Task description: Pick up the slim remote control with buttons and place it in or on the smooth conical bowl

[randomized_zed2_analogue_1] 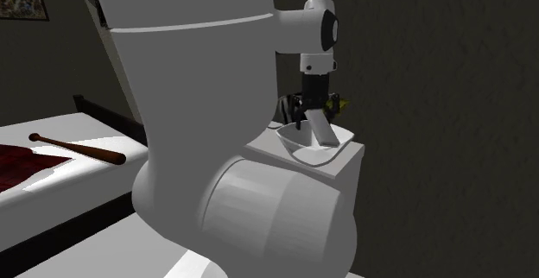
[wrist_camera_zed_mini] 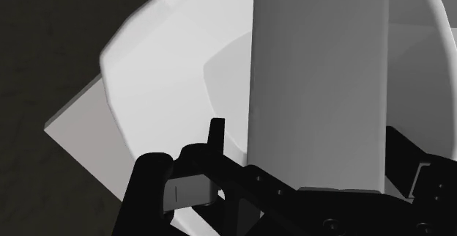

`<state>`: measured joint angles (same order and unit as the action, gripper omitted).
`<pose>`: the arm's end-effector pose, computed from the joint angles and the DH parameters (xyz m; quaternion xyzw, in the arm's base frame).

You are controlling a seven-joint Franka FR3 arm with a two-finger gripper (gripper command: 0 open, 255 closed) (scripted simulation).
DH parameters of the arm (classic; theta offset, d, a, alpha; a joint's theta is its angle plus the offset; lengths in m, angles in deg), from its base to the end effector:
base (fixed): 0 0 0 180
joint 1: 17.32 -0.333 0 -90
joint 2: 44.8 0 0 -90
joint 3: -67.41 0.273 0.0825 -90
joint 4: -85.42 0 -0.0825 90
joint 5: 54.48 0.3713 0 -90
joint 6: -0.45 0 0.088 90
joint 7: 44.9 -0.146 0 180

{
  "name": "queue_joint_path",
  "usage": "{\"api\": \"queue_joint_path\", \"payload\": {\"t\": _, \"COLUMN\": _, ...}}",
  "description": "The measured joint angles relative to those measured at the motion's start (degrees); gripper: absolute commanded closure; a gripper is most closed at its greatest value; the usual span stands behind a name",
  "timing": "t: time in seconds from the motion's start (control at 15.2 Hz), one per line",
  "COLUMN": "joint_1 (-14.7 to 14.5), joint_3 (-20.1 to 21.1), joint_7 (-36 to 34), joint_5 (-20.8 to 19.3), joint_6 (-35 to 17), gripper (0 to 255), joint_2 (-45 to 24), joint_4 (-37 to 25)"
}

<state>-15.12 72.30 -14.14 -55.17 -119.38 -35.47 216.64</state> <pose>0.4782 0.0210 0.3403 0.9568 0.2900 -0.0207 0.0073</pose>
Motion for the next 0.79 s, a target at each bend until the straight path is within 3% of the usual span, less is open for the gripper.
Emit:
{"api": "queue_joint_path", "payload": {"t": 0.4, "joint_1": 0.2, "joint_3": -0.4, "joint_7": 0.8, "joint_5": 0.1, "joint_6": 6.6, "gripper": 0, "joint_2": 1.5, "joint_4": -4.8}}
{"api": "queue_joint_path", "payload": {"t": 0.79, "joint_1": 0.2, "joint_3": -0.4, "joint_7": 0.8, "joint_5": 0.2, "joint_6": 7.3, "gripper": 0, "joint_2": 1.8, "joint_4": -5.1}}
